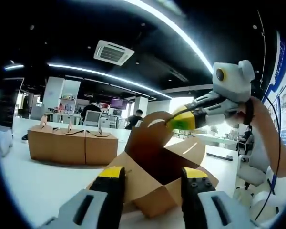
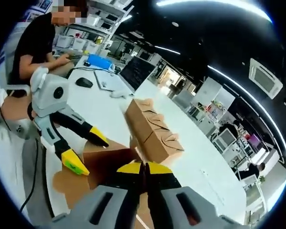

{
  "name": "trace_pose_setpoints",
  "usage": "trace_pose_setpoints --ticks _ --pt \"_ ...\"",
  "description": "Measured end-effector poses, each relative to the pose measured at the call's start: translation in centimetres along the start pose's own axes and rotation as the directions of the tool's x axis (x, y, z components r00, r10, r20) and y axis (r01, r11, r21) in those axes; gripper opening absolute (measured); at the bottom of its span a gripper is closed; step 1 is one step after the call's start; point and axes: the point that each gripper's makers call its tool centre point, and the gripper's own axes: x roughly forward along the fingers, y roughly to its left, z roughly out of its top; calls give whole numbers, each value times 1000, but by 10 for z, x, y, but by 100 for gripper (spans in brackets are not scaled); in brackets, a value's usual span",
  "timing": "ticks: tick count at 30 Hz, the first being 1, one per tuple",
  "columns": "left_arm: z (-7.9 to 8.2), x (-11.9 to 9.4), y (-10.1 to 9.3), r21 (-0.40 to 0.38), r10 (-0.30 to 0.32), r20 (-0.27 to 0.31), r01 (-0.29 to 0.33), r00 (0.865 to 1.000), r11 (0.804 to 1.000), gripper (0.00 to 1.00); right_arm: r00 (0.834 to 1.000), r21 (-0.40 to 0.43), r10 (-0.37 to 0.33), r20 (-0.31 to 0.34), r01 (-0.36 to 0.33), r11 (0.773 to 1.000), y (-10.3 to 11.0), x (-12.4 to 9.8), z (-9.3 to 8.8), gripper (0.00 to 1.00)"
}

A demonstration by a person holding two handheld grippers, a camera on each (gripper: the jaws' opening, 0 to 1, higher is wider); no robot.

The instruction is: Pick up one paper box from the group, open the paper box, and remove the item inside

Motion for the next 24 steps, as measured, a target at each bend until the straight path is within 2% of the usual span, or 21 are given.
trace_pose_setpoints --ticks 15,24 --pt "0 0 0 -8 9 2 -9 1000 1000 46 998 37 -58 4 58 998 -22 14 -1 6" --pt "0 1 0 -9 10 3 -10 1000 1000 45 995 83 -98 0 98 992 -37 24 -11 7"
